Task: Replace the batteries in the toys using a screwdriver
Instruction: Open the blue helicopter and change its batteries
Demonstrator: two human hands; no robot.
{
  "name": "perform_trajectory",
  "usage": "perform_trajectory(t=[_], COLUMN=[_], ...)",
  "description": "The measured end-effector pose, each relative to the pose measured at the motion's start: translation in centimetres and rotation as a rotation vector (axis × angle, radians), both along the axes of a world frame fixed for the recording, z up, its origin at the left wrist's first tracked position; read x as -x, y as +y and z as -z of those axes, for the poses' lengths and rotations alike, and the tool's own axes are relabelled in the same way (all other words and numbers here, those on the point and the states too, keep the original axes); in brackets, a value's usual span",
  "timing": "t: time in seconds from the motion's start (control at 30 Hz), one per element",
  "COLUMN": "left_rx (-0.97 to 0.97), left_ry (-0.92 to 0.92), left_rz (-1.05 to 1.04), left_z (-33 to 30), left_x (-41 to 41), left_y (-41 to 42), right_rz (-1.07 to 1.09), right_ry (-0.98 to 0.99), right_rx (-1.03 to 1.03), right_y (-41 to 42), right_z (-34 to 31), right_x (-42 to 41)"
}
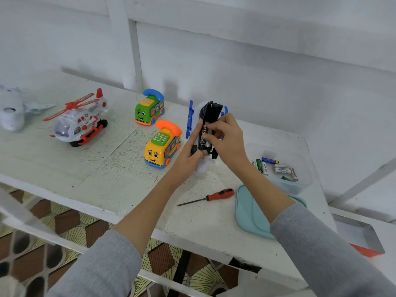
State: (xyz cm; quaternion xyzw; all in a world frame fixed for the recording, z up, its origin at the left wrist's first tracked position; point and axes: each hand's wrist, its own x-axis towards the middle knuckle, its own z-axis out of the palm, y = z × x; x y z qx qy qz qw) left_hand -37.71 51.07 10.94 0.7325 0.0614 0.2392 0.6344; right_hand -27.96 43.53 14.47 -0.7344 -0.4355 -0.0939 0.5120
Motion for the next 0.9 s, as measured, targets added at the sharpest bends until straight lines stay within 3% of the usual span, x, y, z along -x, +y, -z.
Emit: perform_trajectory(t=[0.53, 0.63, 0.9], left_rx=[0.017, 0.022, 0.017], left_ry=[0.017, 0.018, 0.03], left_rz=[-0.024, -0.025, -0.005], left_z=[0.3, 0.3, 0.2], left_x=[-0.1, -0.2, -0.3], left_y=[0.4, 0.5, 0.3], right_rz=[-0.056, -0.11, 0.078], right_ry=[-0.17, -0.114, 0.075], right_rx=[0.137, 0.161, -0.075], right_y=[-0.6, -1.6, -2.2], right_z=[0.0, -0.8, -4.1], right_x=[-0.7, -0.8, -0.9])
